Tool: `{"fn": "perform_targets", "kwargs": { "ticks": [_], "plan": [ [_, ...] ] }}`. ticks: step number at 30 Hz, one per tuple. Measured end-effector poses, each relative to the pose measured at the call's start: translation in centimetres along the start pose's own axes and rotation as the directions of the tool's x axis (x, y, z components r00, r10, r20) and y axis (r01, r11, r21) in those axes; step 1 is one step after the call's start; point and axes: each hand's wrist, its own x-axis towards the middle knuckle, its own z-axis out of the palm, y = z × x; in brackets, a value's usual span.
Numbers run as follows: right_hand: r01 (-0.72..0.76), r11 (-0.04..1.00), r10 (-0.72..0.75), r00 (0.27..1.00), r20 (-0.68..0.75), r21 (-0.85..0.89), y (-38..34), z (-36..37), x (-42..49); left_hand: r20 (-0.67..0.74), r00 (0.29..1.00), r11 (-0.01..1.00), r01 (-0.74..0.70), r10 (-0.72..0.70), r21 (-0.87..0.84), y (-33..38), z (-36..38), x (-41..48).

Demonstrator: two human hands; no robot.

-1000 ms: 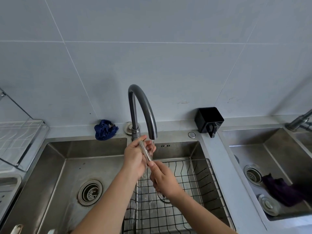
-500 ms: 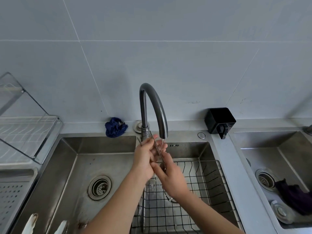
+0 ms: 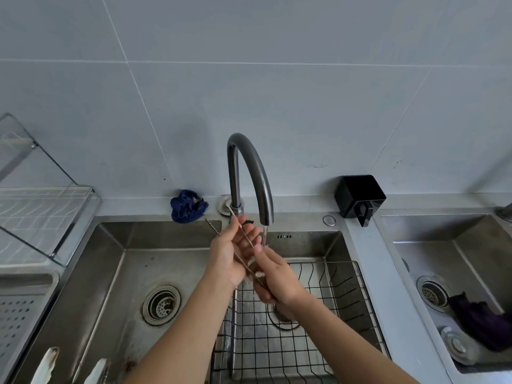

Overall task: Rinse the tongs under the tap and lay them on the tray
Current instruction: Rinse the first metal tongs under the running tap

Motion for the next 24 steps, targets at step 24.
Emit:
{"fn": "perform_targets", "kwargs": {
  "ticks": [24],
  "plan": [
    [0.076,0.497,-0.261,0.963,-0.066,-0.865,-1.6,-1.2,1.5,-0.004,0.999,0.975,-0.031,0.032,0.218,0.1,0.7,-0.7]
  ]
}}
